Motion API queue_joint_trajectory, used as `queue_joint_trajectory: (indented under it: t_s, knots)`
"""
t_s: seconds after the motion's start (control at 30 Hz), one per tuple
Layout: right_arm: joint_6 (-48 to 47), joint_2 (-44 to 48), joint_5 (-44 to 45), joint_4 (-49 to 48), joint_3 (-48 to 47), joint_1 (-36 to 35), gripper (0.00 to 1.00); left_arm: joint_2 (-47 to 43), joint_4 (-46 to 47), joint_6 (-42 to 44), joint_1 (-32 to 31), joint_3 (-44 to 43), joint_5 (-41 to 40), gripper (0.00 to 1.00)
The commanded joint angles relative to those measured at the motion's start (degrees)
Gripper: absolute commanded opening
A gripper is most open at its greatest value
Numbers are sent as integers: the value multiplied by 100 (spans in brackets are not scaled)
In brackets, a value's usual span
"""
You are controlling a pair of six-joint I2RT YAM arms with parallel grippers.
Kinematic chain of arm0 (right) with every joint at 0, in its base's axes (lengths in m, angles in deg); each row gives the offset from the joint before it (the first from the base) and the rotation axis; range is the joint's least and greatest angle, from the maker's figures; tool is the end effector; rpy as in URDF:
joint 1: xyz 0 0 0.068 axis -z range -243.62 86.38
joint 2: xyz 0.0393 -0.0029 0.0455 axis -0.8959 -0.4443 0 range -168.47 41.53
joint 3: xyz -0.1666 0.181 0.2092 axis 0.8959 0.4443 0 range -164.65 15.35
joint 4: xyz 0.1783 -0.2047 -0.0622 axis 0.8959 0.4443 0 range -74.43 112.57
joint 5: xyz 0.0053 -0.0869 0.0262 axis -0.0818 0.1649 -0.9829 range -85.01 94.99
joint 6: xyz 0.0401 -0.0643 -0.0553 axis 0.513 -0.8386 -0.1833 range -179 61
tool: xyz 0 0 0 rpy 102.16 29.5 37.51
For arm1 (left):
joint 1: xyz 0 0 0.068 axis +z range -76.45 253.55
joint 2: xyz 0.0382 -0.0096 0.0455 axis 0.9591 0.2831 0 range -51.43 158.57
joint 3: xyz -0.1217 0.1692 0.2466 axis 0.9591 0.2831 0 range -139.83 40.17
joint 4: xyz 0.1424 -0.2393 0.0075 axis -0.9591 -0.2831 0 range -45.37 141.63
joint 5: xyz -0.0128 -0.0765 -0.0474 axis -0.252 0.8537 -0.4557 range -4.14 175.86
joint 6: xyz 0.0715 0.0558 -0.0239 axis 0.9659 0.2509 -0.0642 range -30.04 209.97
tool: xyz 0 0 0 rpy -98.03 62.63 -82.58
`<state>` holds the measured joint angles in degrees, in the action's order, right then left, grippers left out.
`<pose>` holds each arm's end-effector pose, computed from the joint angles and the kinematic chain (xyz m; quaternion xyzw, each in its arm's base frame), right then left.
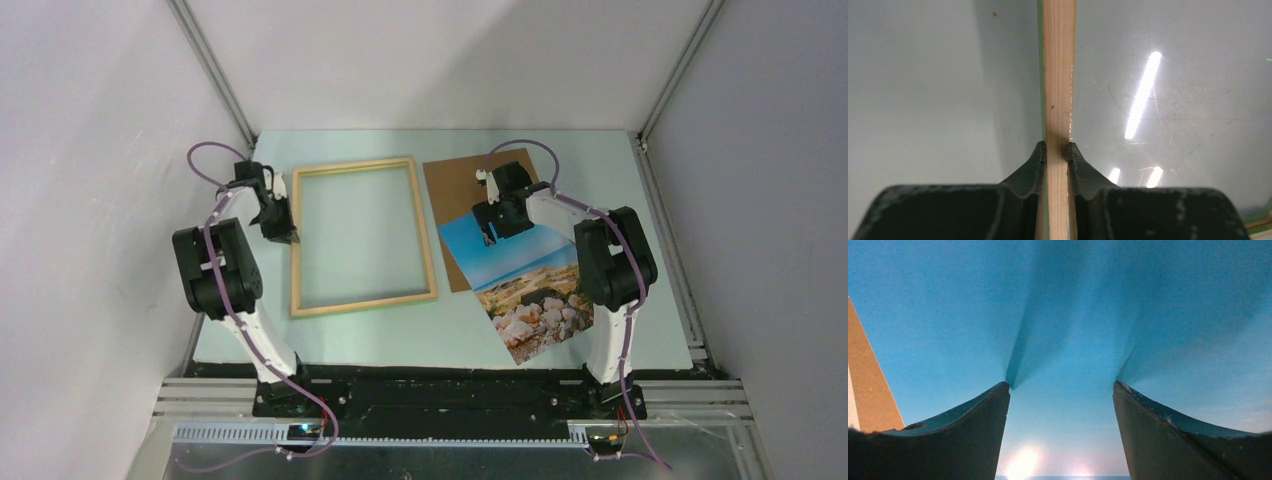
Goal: Put the photo into the frame
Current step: Adjust the photo frame at the center of the board, then turn over the photo at the center of the board.
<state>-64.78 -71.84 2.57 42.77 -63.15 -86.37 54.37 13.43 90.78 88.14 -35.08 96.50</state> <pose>0.4318 0.1849 0.1619 -0.2439 0.9391 0.0559 0.2357 0.4103 0.0906 0.1886 -0.1004 0.9736 -0.0657 0.1941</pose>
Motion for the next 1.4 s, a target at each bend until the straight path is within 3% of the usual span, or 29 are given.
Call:
queue_joint_trajectory:
  t_s: [0.0,0.3,0.43,0.63,0.97,1.03,1.23,1.37]
  knots:
    - [194,241,-134,153,-190,34,80,216,97,301,-255,-360,97,0]
    - [311,974,-375,160,-15,88,86,663,63,336,-665,-806,-247,0]
    - [319,1247,-514,104,177,235,86,816,20,340,-796,-1001,-400,6]
    - [332,1480,-620,71,339,431,87,926,-45,308,-910,-1113,-475,22]
    - [264,1845,-786,194,631,1094,89,286,-73,306,-907,-983,-565,70]
    - [133,1924,-793,312,735,1259,97,24,-61,331,-933,-921,-530,77]
    - [-362,2212,-976,561,1051,2059,99,-866,-58,346,-1364,-588,-376,85]
    - [-806,2381,-1405,933,1185,2711,99,-1381,-57,320,-2006,-305,61,87]
